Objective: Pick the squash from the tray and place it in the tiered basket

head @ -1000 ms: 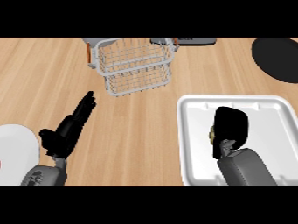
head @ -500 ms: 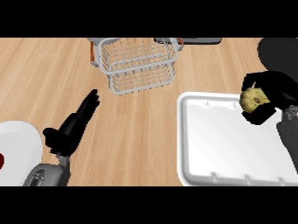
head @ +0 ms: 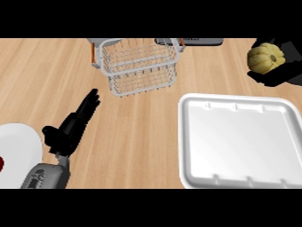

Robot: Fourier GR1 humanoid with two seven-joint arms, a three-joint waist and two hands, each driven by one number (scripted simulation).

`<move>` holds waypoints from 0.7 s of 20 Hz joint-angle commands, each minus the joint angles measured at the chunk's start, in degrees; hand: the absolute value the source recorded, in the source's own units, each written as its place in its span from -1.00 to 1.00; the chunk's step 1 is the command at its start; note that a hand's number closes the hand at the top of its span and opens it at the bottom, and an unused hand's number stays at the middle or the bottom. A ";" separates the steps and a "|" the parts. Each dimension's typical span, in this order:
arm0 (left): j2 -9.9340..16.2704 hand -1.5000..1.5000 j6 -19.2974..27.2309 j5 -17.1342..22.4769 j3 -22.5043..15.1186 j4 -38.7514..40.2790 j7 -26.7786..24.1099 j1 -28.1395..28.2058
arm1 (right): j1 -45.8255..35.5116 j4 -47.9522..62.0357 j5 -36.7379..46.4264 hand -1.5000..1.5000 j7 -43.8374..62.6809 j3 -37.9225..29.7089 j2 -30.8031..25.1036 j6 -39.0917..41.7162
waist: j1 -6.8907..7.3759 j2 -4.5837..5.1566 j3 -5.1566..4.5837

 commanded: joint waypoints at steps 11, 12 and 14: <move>0.77 0.00 -2.18 0.31 1.05 -1.32 0.14 1.47 | -28.94 10.94 -4.50 1.00 17.74 -0.44 8.66 1.14 | 0.12 -0.17 -0.10; 0.01 0.00 -1.32 -0.78 -0.05 -2.20 0.21 2.08 | -29.18 12.79 -3.16 1.00 18.04 0.76 10.80 -1.19 | 0.27 -0.12 -0.09; 0.07 0.00 -2.12 -0.39 0.33 -0.67 -1.48 2.58 | -35.57 14.79 -4.07 1.00 23.08 0.25 12.50 -0.26 | 0.54 -0.07 -0.14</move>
